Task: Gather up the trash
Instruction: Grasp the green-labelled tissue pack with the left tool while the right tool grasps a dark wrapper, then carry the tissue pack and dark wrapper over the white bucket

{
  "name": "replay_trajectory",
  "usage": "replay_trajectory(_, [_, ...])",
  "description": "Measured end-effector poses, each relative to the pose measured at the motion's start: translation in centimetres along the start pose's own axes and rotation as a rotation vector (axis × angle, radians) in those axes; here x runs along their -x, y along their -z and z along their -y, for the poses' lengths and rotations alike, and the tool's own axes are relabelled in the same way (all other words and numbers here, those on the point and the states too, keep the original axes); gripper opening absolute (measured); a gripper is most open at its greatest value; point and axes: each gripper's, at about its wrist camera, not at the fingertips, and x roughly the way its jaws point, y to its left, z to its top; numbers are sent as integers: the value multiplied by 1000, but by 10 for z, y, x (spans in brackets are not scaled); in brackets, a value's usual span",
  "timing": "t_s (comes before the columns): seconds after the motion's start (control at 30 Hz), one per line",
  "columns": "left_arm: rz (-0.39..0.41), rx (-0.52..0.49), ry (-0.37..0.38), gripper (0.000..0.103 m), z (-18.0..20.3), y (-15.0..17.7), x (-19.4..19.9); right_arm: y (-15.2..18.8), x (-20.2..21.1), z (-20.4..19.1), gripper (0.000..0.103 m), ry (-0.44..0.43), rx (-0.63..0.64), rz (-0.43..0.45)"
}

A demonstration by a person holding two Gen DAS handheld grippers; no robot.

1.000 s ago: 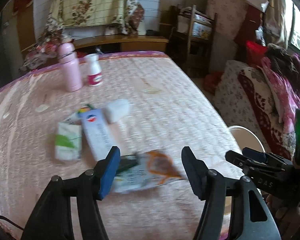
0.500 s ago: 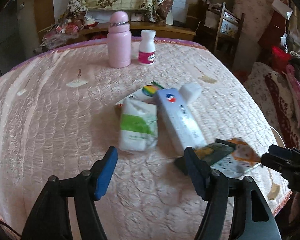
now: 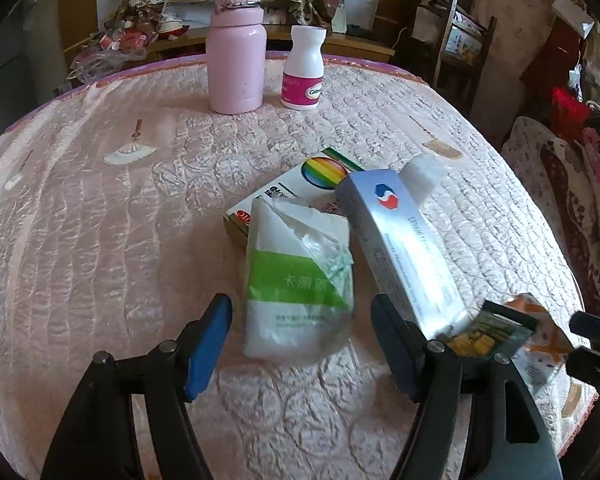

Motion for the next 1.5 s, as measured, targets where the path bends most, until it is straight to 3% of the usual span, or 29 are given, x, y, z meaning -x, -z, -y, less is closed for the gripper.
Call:
replay_trajectory(0.03, [-2, 3, 13, 65, -1, 0, -2, 0, 0, 0, 70, -8, -3, -3])
replay_trajectory(0.07, [-12, 9, 33, 46, -2, 0, -4, 0, -1, -1, 70, -17, -3, -7])
replay_trajectory(0.17, [-26, 34, 64, 36, -8, -1, -6, -1, -8, -9, 70, -46, 6, -21])
replay_trajectory(0.3, [-8, 41, 59, 29, -15, 2, 7, -6, -22, -22, 71, -88, 18, -46])
replay_trajectory(0.73, [59, 8, 49, 28, -25, 6, 47, -18, -62, -52, 70, -139, 27, -76])
replay_trajectory(0.77, [61, 3, 47, 28, -24, 7, 49, -18, -64, -52, 67, -133, 28, -67])
replay_trajectory(0.8, [61, -2, 45, 28, -24, 8, 49, -19, -64, -52, 52, -124, 21, -49])
replay_trajectory(0.83, [60, -6, 44, 28, -23, 9, 49, -19, -64, -50, 43, -125, 16, -42])
replay_trajectory(0.93, [54, -4, 48, 28, -21, 12, 48, -20, -69, -44, 36, -151, -18, -42])
replay_trajectory(1.0, [53, -4, 48, 28, -19, 14, 49, -19, -67, -42, 22, -144, -14, -26])
replay_trajectory(1.1, [57, -8, 55, 28, -15, 14, 53, -19, -58, -41, 10, -142, -3, 4])
replay_trajectory(1.5, [90, -40, 140, 28, 28, 5, 74, -16, 1, -26, 7, -176, 9, 85])
